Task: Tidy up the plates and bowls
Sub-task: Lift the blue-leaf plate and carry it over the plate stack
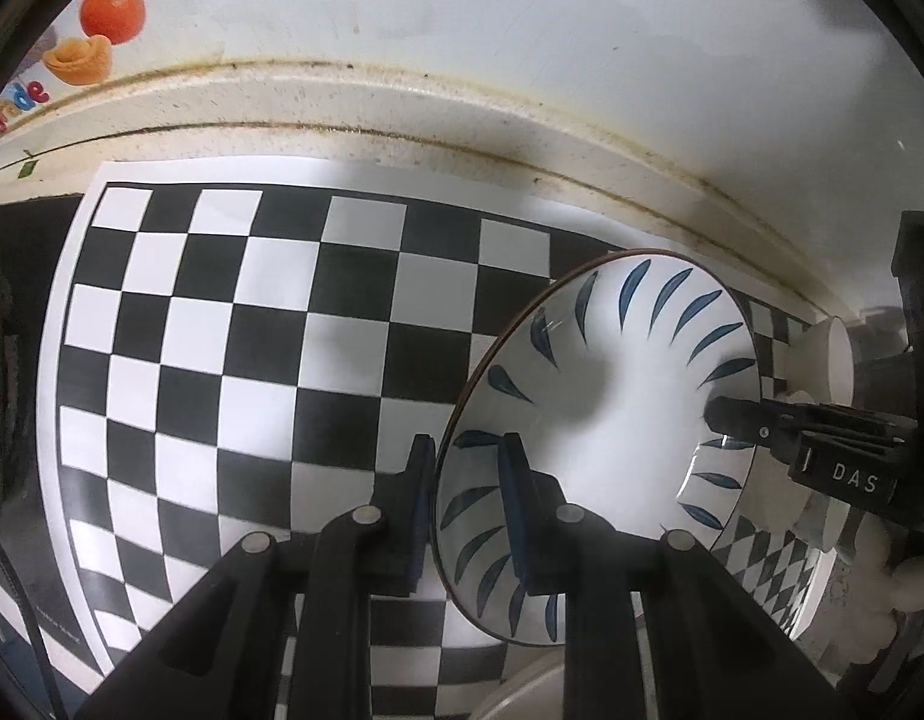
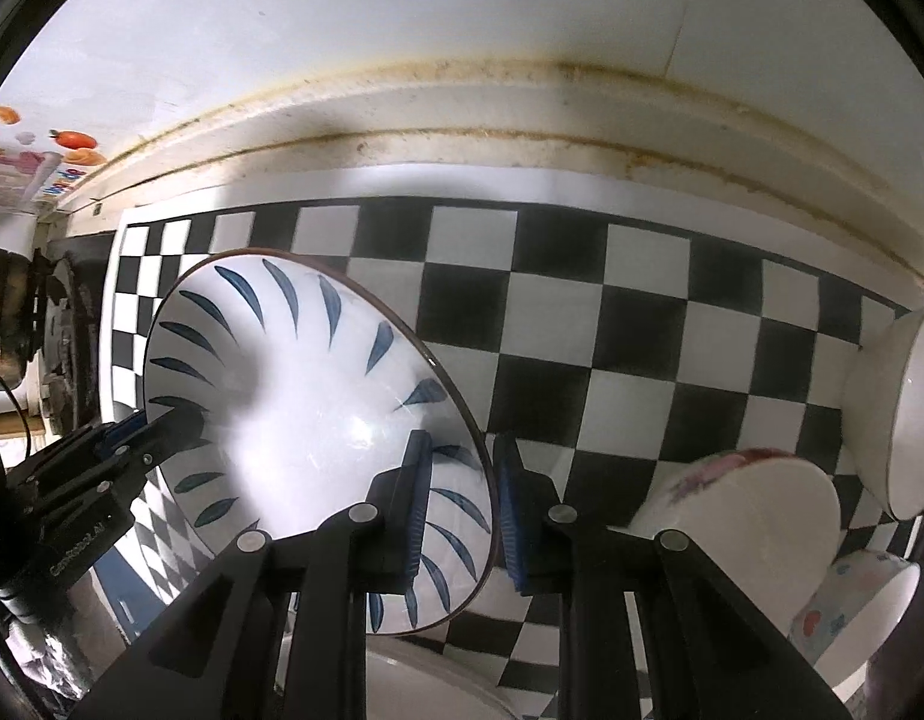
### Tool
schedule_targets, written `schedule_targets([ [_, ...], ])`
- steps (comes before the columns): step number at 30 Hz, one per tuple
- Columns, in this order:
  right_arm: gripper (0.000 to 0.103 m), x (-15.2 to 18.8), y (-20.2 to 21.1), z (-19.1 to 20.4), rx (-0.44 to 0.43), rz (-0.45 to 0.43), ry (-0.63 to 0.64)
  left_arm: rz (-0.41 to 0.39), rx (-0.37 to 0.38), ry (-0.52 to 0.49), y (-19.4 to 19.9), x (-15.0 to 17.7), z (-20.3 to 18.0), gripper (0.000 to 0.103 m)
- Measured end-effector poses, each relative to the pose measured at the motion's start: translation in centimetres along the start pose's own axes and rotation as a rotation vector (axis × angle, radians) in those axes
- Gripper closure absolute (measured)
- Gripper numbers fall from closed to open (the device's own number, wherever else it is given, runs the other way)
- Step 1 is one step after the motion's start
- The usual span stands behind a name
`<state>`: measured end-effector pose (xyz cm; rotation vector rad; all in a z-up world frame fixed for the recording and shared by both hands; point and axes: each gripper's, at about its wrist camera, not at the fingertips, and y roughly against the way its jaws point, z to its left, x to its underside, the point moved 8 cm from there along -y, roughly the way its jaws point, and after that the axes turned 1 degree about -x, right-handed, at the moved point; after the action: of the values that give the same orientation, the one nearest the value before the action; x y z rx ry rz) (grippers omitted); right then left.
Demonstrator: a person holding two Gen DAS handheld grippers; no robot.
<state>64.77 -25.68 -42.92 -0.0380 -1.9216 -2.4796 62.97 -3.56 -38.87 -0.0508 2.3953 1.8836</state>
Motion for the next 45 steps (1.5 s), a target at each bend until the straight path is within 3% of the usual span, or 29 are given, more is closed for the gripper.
schedule_targets([
  [7, 0.080, 2.3, 2.8, 0.4, -0.009, -0.024, 0.016, -0.006, 0.019, -0.010, 2.7, 3.2, -0.4, 0.084],
  [16, 0.081, 10.2, 4.8, 0.3, -0.021, -0.037, 0.016, 0.006, 0.054, -0.043, 5.1, 9.3, -1.7, 0.084],
  [22, 0.081, 16.9, 3.5, -0.8, -0.025, -0.004, -0.008, 0.044, 0.042, -0.089, 4.6, 14.6, -3.1, 0.084],
  [28, 0.081, 21.3, 1.5, -2.2, -0.042, 0.022, -0.041, 0.095, 0.022, -0.114, 2.8, 18.3, -3.4, 0.084],
  [36, 0.081, 23.5, -0.8, -3.3, -0.047, 0.049, -0.066, 0.129, -0.020, -0.126, 1.1, 20.1, -3.3, 0.084],
  [45, 0.081, 23.4, -3.1, -2.0, -0.015, 0.066, -0.059, 0.138, -0.056, -0.139, -0.4, 20.5, -3.5, 0.084],
])
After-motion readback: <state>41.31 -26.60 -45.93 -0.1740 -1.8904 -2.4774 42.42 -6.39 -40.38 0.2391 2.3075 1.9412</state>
